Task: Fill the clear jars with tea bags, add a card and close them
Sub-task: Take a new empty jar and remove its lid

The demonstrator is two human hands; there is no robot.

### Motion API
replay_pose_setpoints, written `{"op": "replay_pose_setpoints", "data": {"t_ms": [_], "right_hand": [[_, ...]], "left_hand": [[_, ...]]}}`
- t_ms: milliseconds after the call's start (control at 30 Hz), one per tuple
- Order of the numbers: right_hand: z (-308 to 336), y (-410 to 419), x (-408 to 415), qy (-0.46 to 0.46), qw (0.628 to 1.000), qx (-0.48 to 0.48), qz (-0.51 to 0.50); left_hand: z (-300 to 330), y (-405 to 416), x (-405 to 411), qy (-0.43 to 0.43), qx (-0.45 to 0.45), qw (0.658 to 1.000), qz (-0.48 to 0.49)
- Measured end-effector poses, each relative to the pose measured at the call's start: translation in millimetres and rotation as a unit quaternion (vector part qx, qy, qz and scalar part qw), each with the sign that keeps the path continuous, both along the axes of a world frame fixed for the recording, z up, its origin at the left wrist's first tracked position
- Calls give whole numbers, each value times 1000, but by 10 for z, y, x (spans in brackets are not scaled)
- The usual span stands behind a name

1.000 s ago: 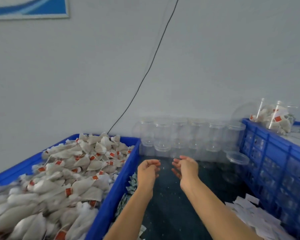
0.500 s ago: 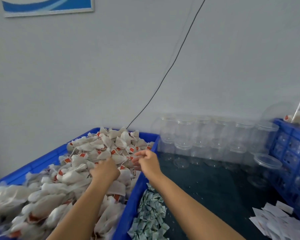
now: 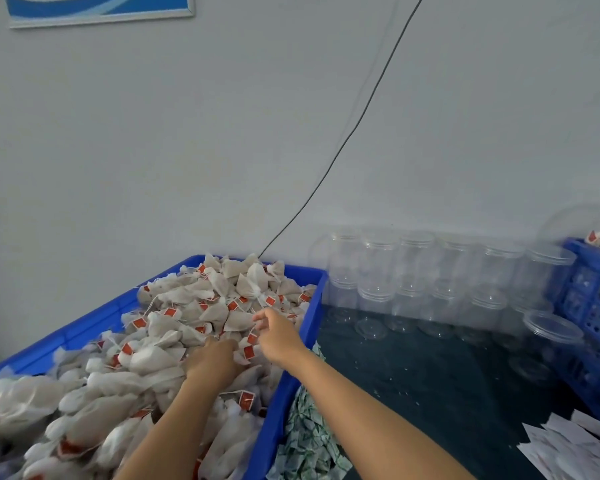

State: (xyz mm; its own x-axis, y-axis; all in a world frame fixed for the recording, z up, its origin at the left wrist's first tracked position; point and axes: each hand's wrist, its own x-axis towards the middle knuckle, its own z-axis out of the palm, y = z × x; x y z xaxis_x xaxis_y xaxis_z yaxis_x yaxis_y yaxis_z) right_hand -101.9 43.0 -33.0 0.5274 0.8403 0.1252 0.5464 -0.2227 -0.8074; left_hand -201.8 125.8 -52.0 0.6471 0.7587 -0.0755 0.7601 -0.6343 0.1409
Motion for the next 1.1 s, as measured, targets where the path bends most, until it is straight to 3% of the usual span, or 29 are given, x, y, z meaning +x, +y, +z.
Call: {"op": "replay_pose_setpoints", "data": {"t_ms": [67,167,300,367,433,567,800,900,1100], "right_hand": [[5,-41,72,-3,993,106,-45],[138,-183,373,-26,950,239,-200],[427,-435,1020,-86,886,233,-391],[533,-534,1308,-55,868,204,-449],[583,-589,1512,9,865,173,-471],[488,-571,1760,93,868,149,-465],[201,-377,2083,73,873,93,-474],[95,-314,2232,54,872,77,-481],[-45,-215,2353,9,858,72,-508]], "left_hand": [[-11,18,1,-14,3,1000,-15],[-14,46,36,-19,12,1000,-12],[209,-36,235,-3,96,995,8],[421,-135,428,-25,134,991,-1],[598,-235,674,-110,119,986,-43],[688,-392,1252,-257,-25,959,-119],[335,-427,2126,-409,-252,873,-77],[181,-420,2341,-442,-275,852,-57],[76,-475,2650,-428,-307,844,-97]]}}
